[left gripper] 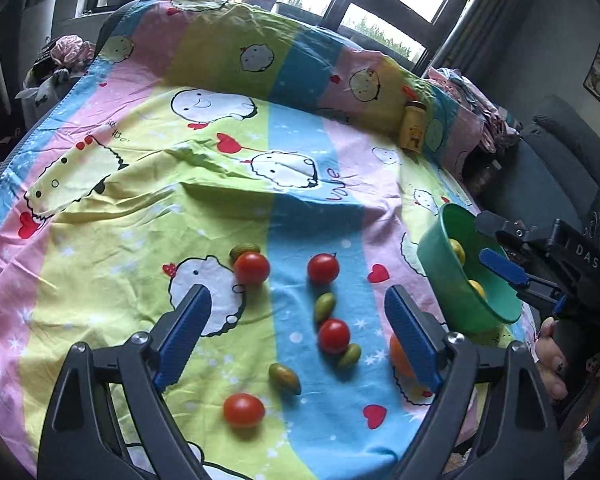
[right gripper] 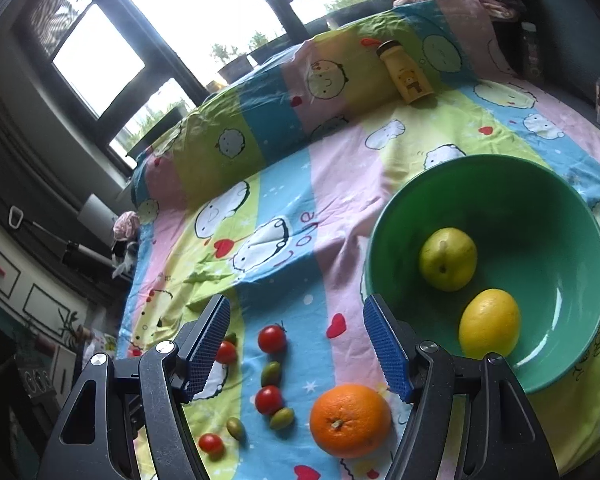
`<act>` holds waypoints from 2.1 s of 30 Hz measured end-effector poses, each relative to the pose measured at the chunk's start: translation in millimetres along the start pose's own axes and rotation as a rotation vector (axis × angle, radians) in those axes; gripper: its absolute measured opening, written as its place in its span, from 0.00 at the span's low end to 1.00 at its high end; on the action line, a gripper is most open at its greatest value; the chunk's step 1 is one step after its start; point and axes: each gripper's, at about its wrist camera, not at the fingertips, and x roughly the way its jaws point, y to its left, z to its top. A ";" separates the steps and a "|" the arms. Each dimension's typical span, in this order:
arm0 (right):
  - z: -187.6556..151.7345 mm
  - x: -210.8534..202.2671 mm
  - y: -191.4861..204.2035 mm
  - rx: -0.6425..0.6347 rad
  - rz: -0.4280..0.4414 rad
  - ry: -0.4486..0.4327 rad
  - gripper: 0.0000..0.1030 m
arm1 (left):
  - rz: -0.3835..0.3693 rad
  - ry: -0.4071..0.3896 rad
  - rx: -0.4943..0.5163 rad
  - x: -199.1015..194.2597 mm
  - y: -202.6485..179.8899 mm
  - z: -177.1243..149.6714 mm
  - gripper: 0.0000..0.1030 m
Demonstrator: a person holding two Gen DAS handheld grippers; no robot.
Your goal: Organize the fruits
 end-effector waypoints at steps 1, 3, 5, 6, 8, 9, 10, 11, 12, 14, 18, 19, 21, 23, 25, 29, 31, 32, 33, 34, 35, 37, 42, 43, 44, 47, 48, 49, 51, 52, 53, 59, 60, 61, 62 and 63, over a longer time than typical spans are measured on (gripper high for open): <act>-1.2 4.0 2.4 -0.005 0.007 0.015 0.68 | -0.005 0.012 -0.008 1.8 5.0 -1.6 0.86; -4.3 11.5 6.2 -0.016 0.014 0.042 0.68 | -0.019 0.036 -0.029 5.1 13.6 -4.3 0.86; -6.7 18.5 9.4 -0.019 0.016 0.065 0.68 | -0.030 0.057 -0.050 8.6 22.1 -5.8 0.86; -7.9 22.2 11.3 -0.020 0.020 0.078 0.68 | -0.040 0.063 -0.063 10.0 26.1 -6.3 0.86; -11.3 29.0 14.0 -0.023 0.036 0.108 0.68 | -0.052 0.080 -0.092 12.7 32.8 -7.3 0.86; -12.7 32.3 16.1 -0.026 0.043 0.121 0.68 | -0.062 0.089 -0.103 13.4 35.2 -7.8 0.86; -13.8 35.1 18.5 -0.031 0.049 0.132 0.68 | -0.073 0.097 -0.107 13.7 36.1 -8.2 0.86; -14.7 37.8 20.8 -0.037 0.056 0.142 0.68 | -0.078 0.102 -0.109 14.3 36.5 -8.7 0.86; -16.0 40.2 23.1 -0.044 0.062 0.152 0.68 | -0.077 0.107 -0.108 14.6 36.1 -8.9 0.86; -18.3 45.5 27.4 -0.051 0.073 0.172 0.68 | -0.065 0.118 -0.101 16.3 35.2 -9.7 0.86; -21.7 58.3 34.6 -0.060 0.088 0.210 0.68 | -0.048 0.121 -0.099 20.0 35.0 -9.7 0.85; -22.5 62.2 35.9 -0.059 0.087 0.221 0.68 | -0.043 0.119 -0.098 21.4 34.8 -9.3 0.85; -24.4 70.3 38.1 -0.058 0.079 0.234 0.68 | -0.029 0.116 -0.096 24.9 34.2 -8.5 0.84; -25.1 78.1 40.0 -0.064 0.058 0.243 0.66 | -0.017 0.113 -0.093 28.7 33.3 -7.0 0.78; -24.9 86.1 41.2 -0.066 0.043 0.252 0.61 | -0.014 0.107 -0.104 32.1 32.6 -4.7 0.73; -21.6 104.7 40.6 -0.048 0.040 0.285 0.50 | 0.025 0.095 -0.078 42.3 25.9 2.6 0.64; -20.7 114.3 40.4 -0.044 0.027 0.303 0.46 | 0.034 0.097 -0.065 47.9 22.6 5.0 0.61; -20.5 118.4 40.4 -0.045 0.015 0.310 0.45 | 0.032 0.101 -0.064 51.0 21.9 6.4 0.59; -20.4 121.6 40.3 -0.047 0.002 0.314 0.45 | 0.032 0.108 -0.065 54.4 21.5 7.7 0.58; -20.4 124.4 40.4 -0.051 -0.009 0.317 0.45 | 0.034 0.114 -0.068 57.7 21.7 9.2 0.56; -20.3 126.9 40.5 -0.055 -0.019 0.322 0.44 | 0.037 0.120 -0.071 60.6 22.3 10.4 0.54; -19.4 130.3 39.6 -0.057 -0.029 0.331 0.44 | 0.050 0.145 -0.072 66.8 21.8 14.2 0.50; -9.4 144.7 32.9 -0.026 -0.052 0.410 0.44 | 0.078 0.203 -0.092 77.3 22.0 35.8 0.46; -6.1 145.5 31.5 -0.016 -0.045 0.405 0.43 | 0.088 0.185 -0.073 76.3 19.6 38.6 0.46; -4.6 145.8 30.5 -0.015 -0.040 0.401 0.43 | 0.103 0.169 -0.056 75.5 17.5 39.4 0.46; -6.6 147.5 27.0 -0.014 -0.050 0.409 0.43 | 0.115 0.174 -0.024 80.4 17.1 33.6 0.46; -7.3 148.6 26.1 -0.016 -0.051 0.416 0.43 | 0.119 0.182 -0.025 82.9 18.2 31.2 0.46; -7.1 149.7 25.8 -0.014 -0.049 0.421 0.43 | 0.128 0.191 -0.029 85.3 19.2 30.1 0.46; -6.5 150.4 24.3 -0.002 -0.043 0.420 0.43 | 0.136 0.199 -0.027 87.5 19.3 29.4 0.45; -6.6 150.7 23.7 0.005 -0.040 0.420 0.43 | 0.126 0.196 -0.025 87.7 19.2 28.8 0.45; -7.1 151.3 24.0 0.008 -0.038 0.421 0.43 | 0.111 0.198 -0.023 88.3 19.1 28.2 0.45; -12.4 152.3 28.9 -0.011 -0.050 0.428 0.40 | 0.111 0.198 -0.053 89.1 24.4 23.9 0.45; -13.3 153.2 28.6 -0.009 -0.053 0.430 0.40 | 0.108 0.200 -0.058 89.1 25.7 23.4 0.45; -14.5 154.1 28.4 -0.007 -0.056 0.433 0.40 | 0.104 0.203 -0.064 89.4 26.9 22.8 0.45; -15.7 155.1 28.3 -0.005 -0.058 0.437 0.39 | 0.100 0.207 -0.070 89.7 28.3 22.1 0.45; -16.7 155.9 28.6 -0.006 -0.060 0.441 0.39 | 0.094 0.213 -0.077 90.6 28.7 21.2 0.45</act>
